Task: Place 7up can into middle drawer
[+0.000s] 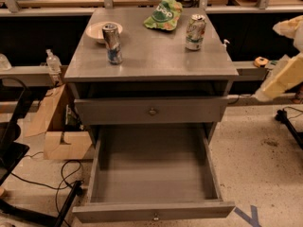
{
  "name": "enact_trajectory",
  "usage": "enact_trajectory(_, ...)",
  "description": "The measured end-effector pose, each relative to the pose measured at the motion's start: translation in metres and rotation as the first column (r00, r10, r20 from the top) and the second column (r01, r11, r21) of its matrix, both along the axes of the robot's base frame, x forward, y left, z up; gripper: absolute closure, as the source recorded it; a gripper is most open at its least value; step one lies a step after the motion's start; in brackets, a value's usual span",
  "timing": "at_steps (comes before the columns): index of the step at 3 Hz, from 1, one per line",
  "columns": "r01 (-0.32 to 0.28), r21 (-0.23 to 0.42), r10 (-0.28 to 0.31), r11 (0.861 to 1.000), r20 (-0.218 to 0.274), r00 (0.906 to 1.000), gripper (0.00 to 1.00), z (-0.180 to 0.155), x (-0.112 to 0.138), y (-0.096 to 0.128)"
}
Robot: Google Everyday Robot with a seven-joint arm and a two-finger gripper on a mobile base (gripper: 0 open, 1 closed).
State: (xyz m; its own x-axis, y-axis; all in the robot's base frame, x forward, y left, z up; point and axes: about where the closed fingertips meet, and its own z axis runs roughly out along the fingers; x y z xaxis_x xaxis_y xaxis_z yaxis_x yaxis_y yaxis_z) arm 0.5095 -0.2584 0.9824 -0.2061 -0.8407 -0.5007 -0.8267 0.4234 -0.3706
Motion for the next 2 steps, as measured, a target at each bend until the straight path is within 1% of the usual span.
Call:
enact_trajectory(1, 0.005, 0.211, -0.044, 0.977, 0.18, 0.9826, 0.0, 0.014, 0.068, -0.018)
enact_trajectory(2, 0.02, 0.45, -0.165, 0.893, 0.285, 0.9442, 0.0, 0.029, 0.134, -0.025)
